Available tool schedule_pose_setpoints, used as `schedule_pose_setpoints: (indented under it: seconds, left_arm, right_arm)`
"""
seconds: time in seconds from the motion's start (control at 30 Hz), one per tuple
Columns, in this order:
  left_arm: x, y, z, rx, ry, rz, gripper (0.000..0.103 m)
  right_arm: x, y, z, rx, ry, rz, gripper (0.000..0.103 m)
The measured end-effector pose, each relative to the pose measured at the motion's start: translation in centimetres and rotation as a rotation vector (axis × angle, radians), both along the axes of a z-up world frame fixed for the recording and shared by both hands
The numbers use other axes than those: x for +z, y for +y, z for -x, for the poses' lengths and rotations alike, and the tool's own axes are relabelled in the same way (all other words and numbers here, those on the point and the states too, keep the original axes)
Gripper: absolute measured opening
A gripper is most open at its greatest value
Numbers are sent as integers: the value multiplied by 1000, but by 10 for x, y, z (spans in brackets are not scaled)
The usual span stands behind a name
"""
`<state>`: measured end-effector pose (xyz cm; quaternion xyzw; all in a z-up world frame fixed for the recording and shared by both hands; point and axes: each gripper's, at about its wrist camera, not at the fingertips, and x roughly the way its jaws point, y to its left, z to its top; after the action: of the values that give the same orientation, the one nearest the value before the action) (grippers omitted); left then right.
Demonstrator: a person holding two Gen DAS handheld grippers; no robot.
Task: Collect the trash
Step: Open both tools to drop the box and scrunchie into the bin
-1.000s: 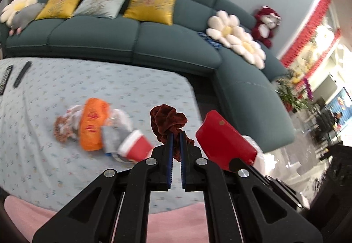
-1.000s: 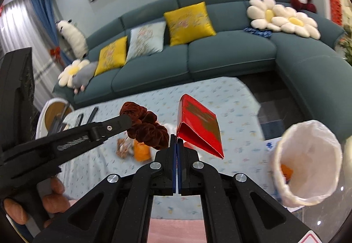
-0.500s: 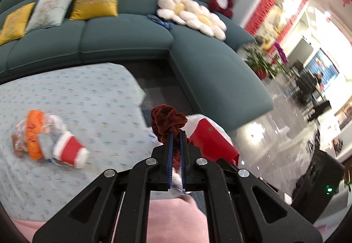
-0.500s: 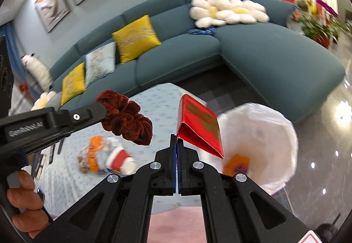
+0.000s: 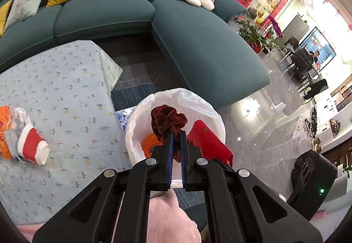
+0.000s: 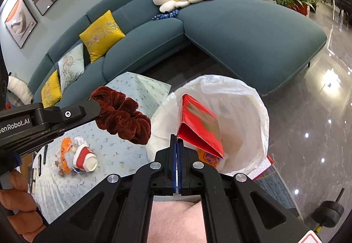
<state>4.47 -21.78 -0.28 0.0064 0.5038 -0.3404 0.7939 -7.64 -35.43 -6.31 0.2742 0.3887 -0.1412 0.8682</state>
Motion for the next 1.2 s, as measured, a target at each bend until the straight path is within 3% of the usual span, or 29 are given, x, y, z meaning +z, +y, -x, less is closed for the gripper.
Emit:
schedule_pose_setpoints:
  seconds: [0.1, 0.17, 0.2, 0.3, 0.53, 0.8, 1.2]
  left_arm:
    - [-6, -9, -2, 2, 22, -4, 11]
    - [-9, -12, -4, 23, 29, -17, 33]
    - [-9, -11, -5, 36, 25, -15, 34]
    - [-8, -7, -7, 46, 8, -21, 35]
    - [-4, 21, -13, 111, -23, -49, 35]
    - [4, 73, -24, 215, -43, -52, 38]
    - [7, 165, -39, 369, -66, -60, 44]
  right_arm:
    - [-1, 1, -5, -3, 12, 7, 8]
    - [-1, -2, -8, -18, 20, 14, 15]
    - [-1, -3, -8, -18, 17, 11, 18]
    - [2, -4, -8, -20, 9, 17, 27]
    - [12, 8, -11, -3, -5, 8, 29]
    - [32, 55, -31, 91, -21, 48, 39]
    - [39, 136, -60, 239, -4, 75, 40]
